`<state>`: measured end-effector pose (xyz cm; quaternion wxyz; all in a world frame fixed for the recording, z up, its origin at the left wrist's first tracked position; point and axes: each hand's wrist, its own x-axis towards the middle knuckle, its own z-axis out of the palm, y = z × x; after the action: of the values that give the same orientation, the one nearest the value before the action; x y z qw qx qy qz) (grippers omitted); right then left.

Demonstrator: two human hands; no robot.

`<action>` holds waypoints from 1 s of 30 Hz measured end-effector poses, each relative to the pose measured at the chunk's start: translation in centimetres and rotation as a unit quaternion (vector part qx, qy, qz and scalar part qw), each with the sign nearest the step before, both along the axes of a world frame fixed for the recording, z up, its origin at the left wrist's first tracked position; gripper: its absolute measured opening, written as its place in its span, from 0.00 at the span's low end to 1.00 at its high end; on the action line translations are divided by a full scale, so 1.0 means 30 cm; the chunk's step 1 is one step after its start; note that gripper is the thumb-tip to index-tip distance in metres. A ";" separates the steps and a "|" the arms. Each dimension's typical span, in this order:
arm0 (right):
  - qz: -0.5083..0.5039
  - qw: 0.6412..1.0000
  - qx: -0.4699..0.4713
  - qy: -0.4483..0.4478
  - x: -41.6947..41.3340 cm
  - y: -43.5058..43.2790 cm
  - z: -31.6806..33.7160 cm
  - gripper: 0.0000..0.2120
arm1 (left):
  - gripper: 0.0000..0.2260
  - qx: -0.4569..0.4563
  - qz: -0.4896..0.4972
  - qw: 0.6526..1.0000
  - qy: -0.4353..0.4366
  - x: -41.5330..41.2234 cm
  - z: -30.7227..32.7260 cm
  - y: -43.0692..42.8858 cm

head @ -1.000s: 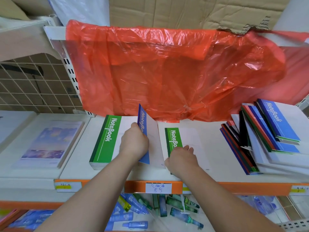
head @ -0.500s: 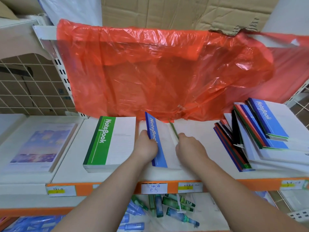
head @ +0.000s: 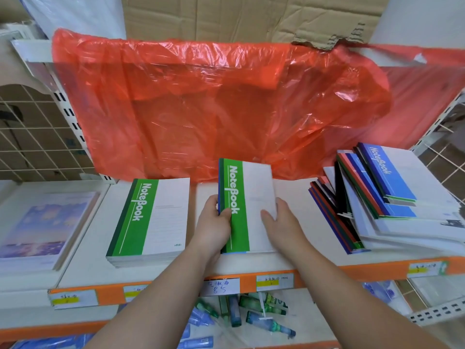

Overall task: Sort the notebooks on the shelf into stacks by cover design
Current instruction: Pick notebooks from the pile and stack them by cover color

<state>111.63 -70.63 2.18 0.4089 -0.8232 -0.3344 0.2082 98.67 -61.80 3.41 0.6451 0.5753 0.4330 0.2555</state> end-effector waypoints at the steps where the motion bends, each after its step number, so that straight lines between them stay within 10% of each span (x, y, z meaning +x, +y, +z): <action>1: -0.022 0.998 0.025 0.049 0.013 -0.005 0.005 0.18 | 0.12 0.001 -0.008 1.000 -0.018 -0.003 0.010 -0.004; 9: -0.002 0.983 0.167 0.081 0.037 -0.032 0.062 0.08 | 0.13 0.134 -0.012 0.990 -0.028 0.025 0.035 0.024; 30: 0.019 0.993 0.112 0.044 0.061 -0.073 0.008 0.08 | 0.08 0.247 -0.046 0.963 0.094 0.051 0.022 0.019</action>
<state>113.46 -72.82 2.41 0.5088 -0.7557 -0.3528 0.2136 100.19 -61.24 4.06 0.4506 0.7575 0.3883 0.2690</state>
